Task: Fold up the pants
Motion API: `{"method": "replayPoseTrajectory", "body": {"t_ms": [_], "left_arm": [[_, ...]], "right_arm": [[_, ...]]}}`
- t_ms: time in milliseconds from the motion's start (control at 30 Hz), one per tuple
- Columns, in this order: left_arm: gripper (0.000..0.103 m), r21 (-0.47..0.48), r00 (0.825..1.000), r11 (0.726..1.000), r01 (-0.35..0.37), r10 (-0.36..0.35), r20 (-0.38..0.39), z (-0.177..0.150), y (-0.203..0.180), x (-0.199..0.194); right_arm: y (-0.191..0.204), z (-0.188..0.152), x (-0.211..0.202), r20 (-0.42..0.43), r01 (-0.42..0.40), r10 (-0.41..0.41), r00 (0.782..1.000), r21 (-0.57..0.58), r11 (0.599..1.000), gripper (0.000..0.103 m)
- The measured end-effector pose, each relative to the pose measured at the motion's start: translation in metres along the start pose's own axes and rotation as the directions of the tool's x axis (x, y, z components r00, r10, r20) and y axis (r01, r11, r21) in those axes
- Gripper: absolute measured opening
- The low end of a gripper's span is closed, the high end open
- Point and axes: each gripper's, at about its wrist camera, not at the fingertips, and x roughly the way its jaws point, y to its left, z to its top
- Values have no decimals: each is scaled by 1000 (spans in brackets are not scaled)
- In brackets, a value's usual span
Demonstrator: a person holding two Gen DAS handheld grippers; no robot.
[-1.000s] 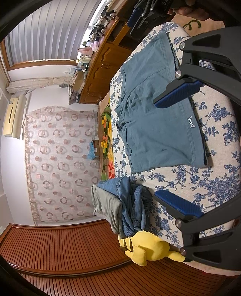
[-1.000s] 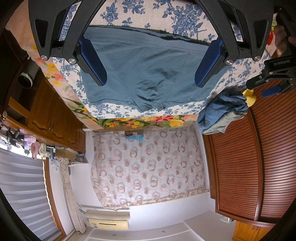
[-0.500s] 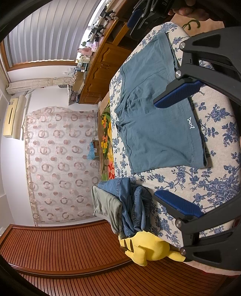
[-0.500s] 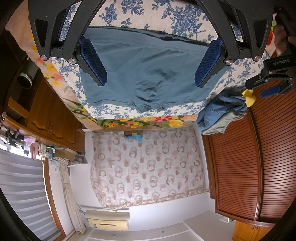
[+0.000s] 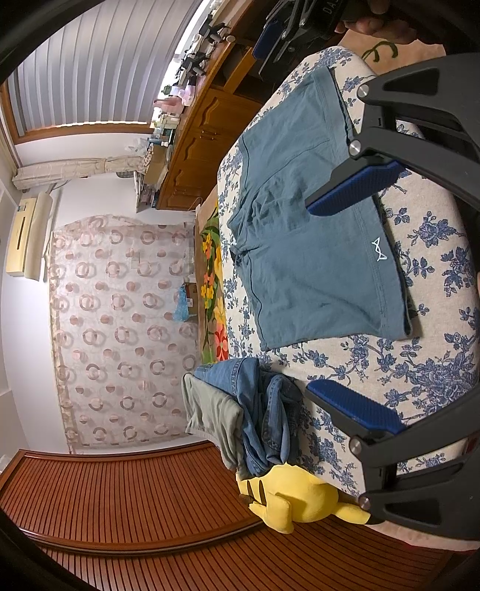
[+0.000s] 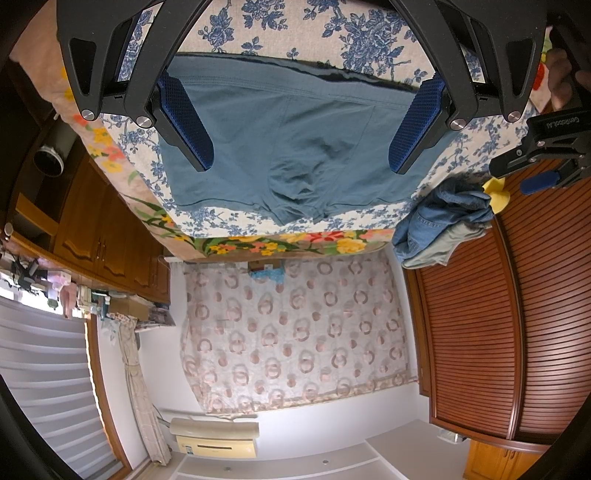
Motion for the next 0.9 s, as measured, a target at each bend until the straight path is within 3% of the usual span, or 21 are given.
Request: {"method": "replayPoseTrajectory", "body": {"t_ms": [733, 900], "left_arm": [[91, 6, 1000, 1000, 0, 0, -12, -7, -3, 8], [91, 30, 998, 1000, 2, 0, -57, -12, -7, 25]], "right_arm": [[-8, -5, 1, 1, 10, -10, 1000, 3, 1000, 98], [-14, -7, -2, -3, 15, -15, 1000, -1, 1000, 97]]}}
